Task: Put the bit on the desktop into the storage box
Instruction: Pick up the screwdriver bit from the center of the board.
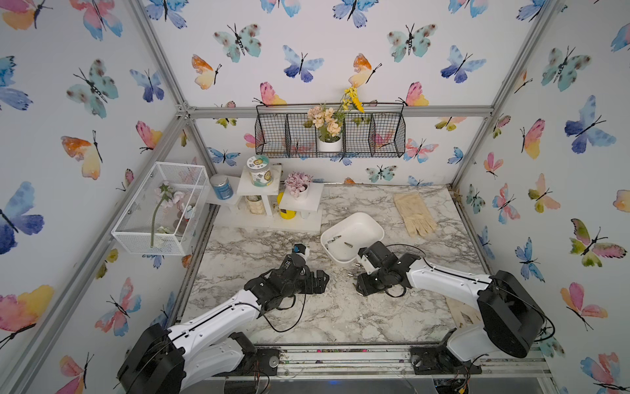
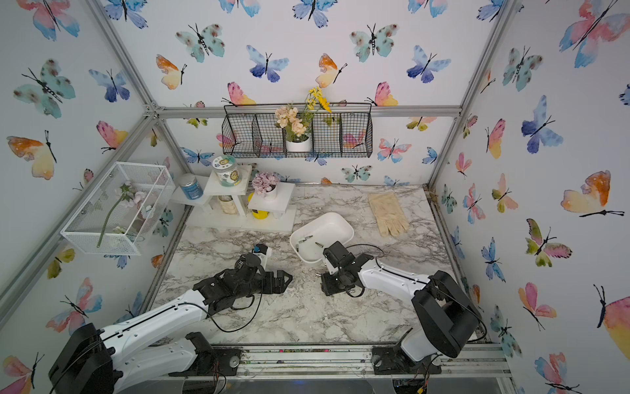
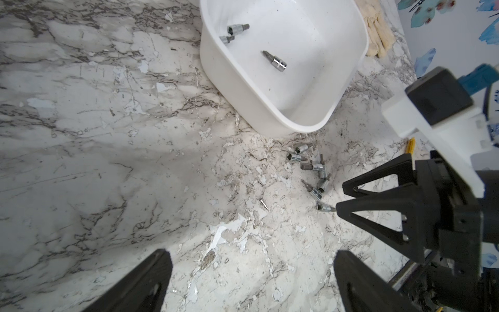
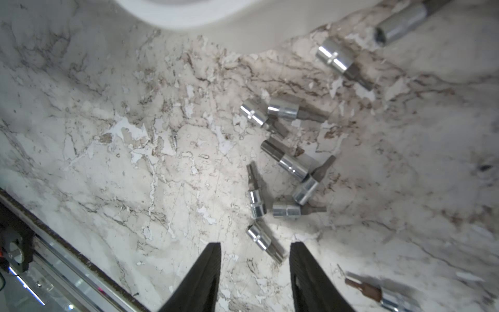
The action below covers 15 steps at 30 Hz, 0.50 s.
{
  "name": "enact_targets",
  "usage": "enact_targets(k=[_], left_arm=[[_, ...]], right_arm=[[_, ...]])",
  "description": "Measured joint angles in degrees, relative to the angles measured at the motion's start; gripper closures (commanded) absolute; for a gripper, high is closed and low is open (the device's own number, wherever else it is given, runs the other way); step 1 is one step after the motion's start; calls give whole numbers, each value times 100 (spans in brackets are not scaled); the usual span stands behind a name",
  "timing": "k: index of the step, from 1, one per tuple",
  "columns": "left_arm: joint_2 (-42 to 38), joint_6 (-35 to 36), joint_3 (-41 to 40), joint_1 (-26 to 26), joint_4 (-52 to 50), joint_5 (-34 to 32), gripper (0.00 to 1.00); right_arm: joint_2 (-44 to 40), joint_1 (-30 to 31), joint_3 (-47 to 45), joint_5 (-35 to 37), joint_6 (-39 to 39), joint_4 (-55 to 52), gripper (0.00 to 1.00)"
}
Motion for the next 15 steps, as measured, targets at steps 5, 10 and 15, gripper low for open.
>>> enact_targets(k=[5, 10, 15], left_arm=[[0, 0, 0, 0, 0, -17, 1], [0, -4, 0, 0, 0, -22, 1], [0, -20, 0, 0, -2, -37, 1]], right_arm=[[13, 85, -107, 24, -247, -22, 53], [90, 181, -116, 105, -350, -28, 56], [249, 229, -116, 219, -455, -31, 63]])
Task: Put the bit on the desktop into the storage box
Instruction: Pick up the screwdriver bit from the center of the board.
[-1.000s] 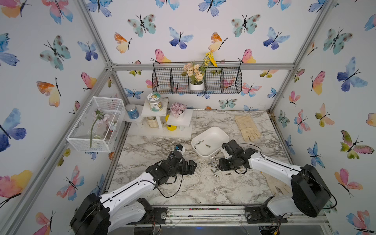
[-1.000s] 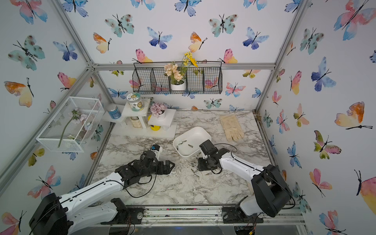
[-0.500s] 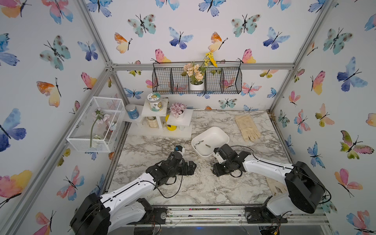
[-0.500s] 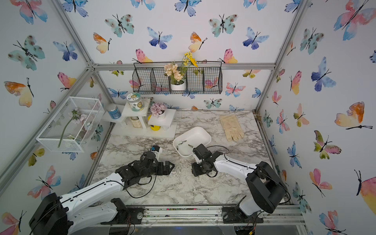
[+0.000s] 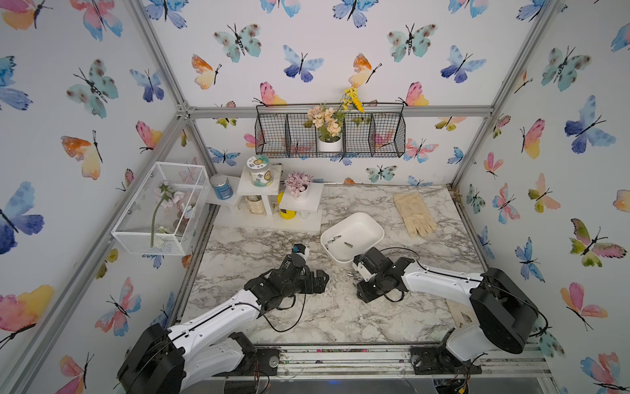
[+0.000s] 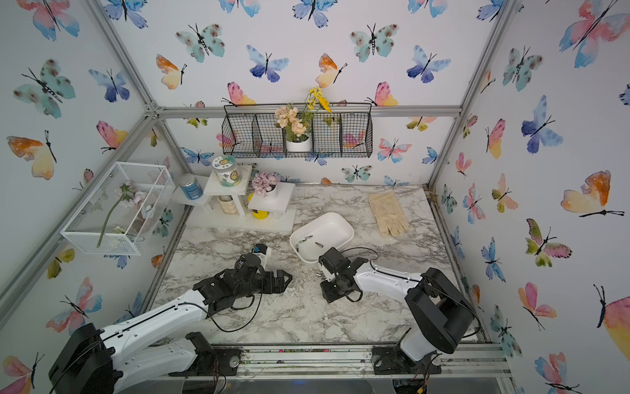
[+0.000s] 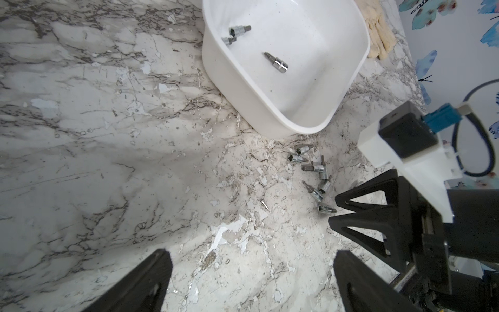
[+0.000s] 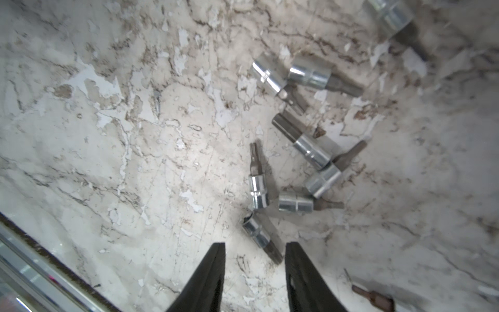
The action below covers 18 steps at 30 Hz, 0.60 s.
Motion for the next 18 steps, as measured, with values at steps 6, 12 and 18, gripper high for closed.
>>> enact_targets(k=[6, 12, 18], left_arm=[[0, -2, -2, 0, 0, -17, 1], [0, -4, -28, -2, 0, -20, 1], [0, -26, -31, 0, 2, -20, 1]], right_arm=[[131, 20, 0, 111, -68, 2, 65], [170, 107, 13, 221, -118, 2, 68], [280, 223, 114, 343, -122, 0, 72]])
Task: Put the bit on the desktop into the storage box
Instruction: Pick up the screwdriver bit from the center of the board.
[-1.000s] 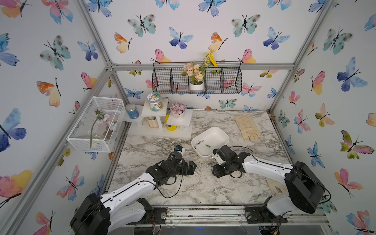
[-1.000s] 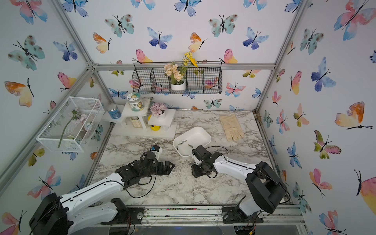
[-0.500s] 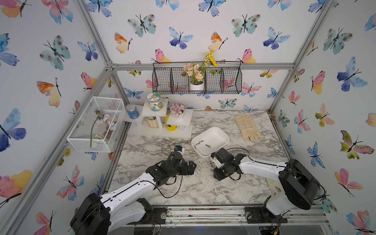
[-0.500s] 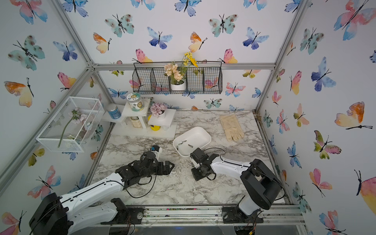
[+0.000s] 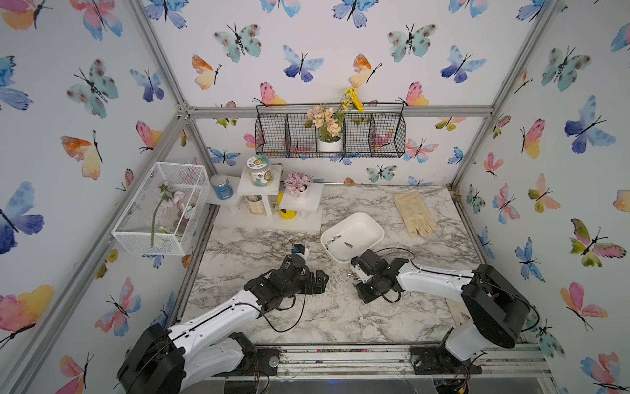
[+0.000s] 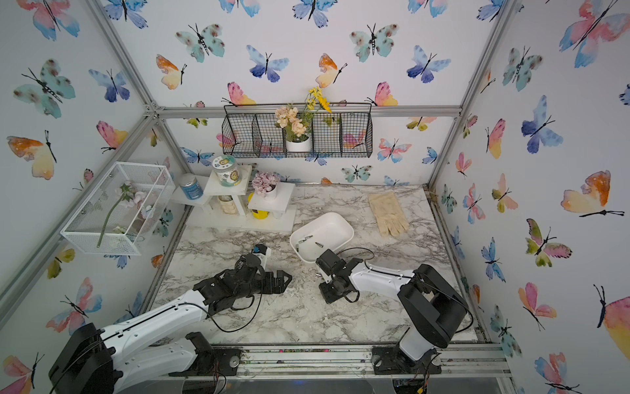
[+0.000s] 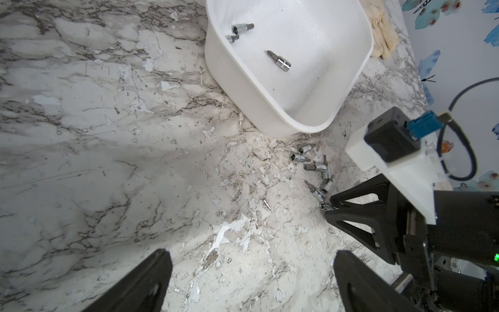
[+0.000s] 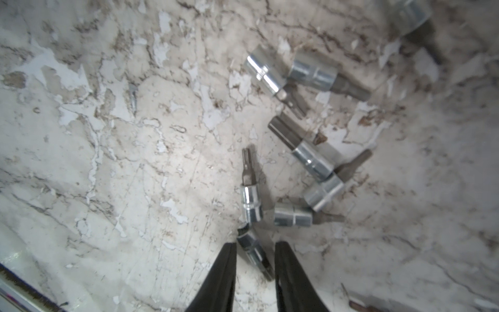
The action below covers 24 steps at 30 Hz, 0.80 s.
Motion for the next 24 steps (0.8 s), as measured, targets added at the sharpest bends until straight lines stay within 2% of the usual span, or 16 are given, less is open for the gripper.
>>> enact_targets(k=[17, 24], left_arm=[[0, -20, 0, 0, -2, -2, 1], [0, -20, 0, 0, -2, -2, 1]], right_arm=[[160, 177, 201, 367, 24, -205, 91], [149, 188, 201, 385, 57, -214, 93]])
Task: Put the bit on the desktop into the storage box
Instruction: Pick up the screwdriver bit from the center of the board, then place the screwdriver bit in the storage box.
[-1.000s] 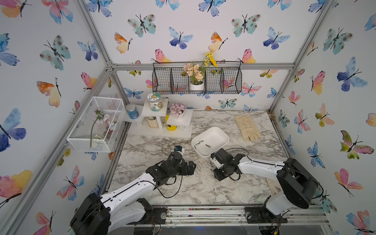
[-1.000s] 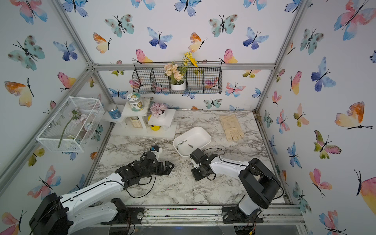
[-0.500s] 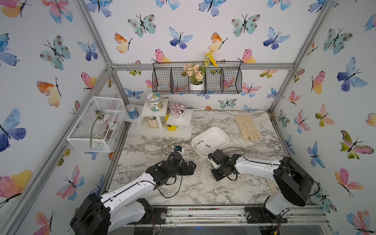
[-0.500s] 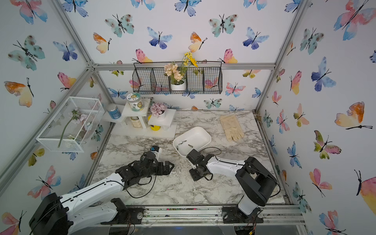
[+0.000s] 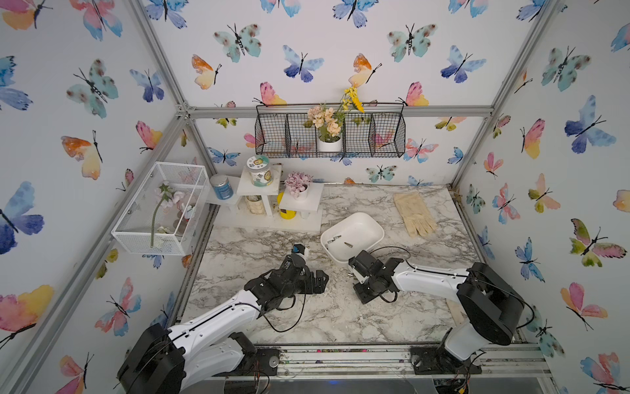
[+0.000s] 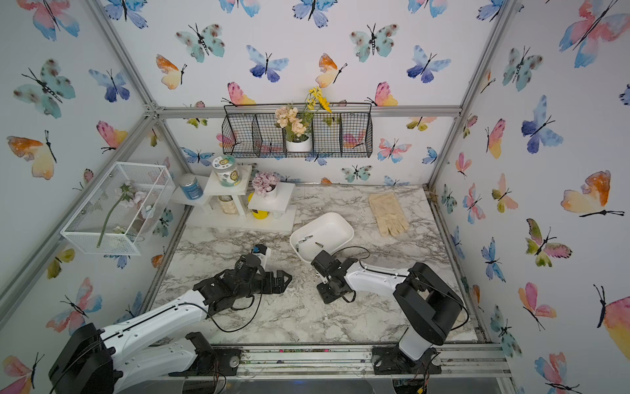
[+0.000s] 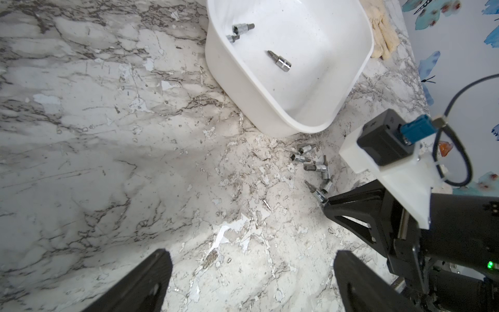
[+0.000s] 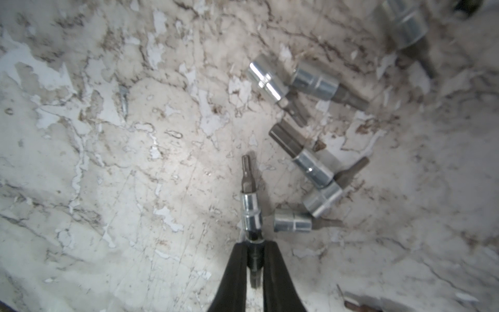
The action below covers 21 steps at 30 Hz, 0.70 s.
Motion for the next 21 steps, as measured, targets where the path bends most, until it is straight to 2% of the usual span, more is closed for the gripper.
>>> enact_targets(k=[10, 17, 21], left_arm=[[0, 0, 0, -2, 0, -2, 1], [0, 0, 0, 0, -2, -2, 1], [-17, -2, 0, -2, -11, -4, 1]], right_arm=[[-448, 7, 192, 181, 44, -592, 93], [-474, -46, 1108, 393, -42, -688, 93], [-125, -173, 1856, 463, -219, -643, 93]])
